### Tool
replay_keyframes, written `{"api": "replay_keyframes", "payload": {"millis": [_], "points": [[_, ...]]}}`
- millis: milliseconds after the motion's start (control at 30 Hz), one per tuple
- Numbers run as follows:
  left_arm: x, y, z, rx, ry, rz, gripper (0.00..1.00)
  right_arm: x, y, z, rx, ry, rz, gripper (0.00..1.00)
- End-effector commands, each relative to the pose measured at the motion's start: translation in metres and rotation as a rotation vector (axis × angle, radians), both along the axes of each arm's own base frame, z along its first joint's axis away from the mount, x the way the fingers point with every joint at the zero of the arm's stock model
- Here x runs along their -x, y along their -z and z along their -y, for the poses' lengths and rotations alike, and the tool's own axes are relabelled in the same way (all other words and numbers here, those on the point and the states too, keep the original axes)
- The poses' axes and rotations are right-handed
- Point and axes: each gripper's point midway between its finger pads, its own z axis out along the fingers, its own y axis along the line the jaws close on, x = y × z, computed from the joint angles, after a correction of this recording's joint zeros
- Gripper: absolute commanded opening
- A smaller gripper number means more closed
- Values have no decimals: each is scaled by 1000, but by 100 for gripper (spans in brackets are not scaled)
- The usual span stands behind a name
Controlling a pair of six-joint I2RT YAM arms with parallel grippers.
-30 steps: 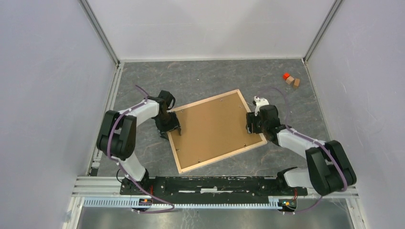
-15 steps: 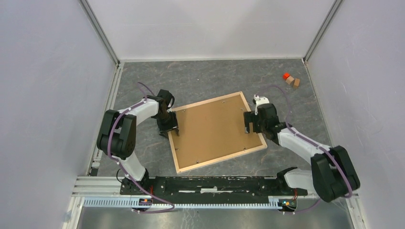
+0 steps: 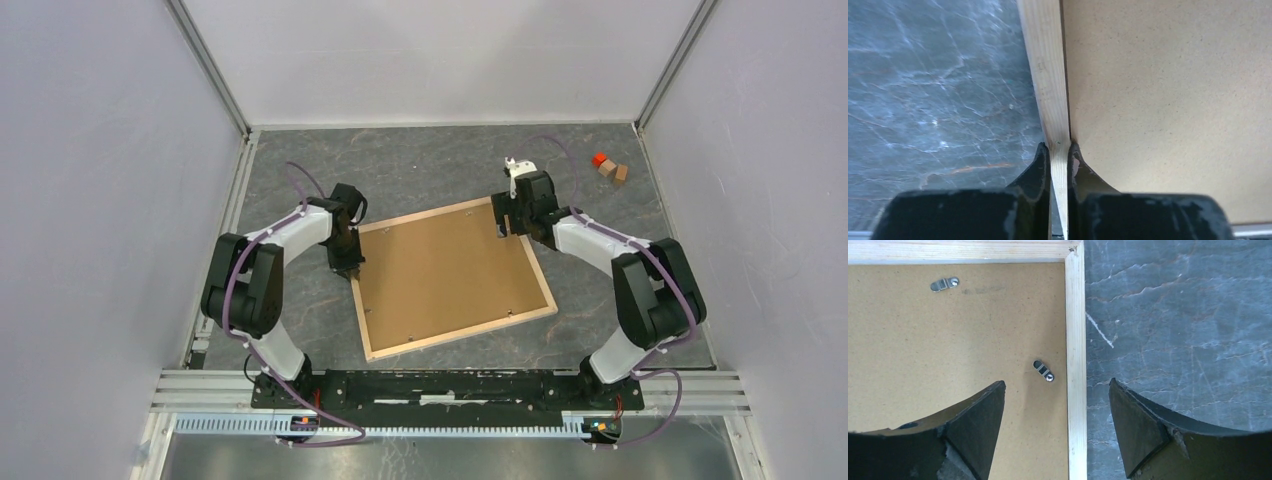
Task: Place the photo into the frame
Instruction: Install the photo frame at the center of the board.
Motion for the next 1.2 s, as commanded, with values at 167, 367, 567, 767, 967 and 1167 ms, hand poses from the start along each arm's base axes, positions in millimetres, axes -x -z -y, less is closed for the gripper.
{"api": "replay_keyframes", "payload": {"millis": [167, 367, 567, 767, 967, 1167], "points": [[-18, 6, -10, -62, 38, 48, 2, -17, 7, 4, 47, 19, 12, 79], [-17, 13, -5, -39, 25, 29, 2, -14, 19, 9, 75, 37, -9, 76], [-16, 13, -5, -38, 24, 29, 2, -20, 29, 9, 100, 38, -43, 68], [-16, 14, -3, -30, 22, 26, 2, -18, 36, 14, 127, 56, -75, 60], [-16, 14, -4, -36, 21, 28, 2, -9, 33, 14, 112, 42, -73, 61], [-16, 17, -2, -27, 22, 15, 2, -3, 43, 27, 172, 77, -100, 56]]}}
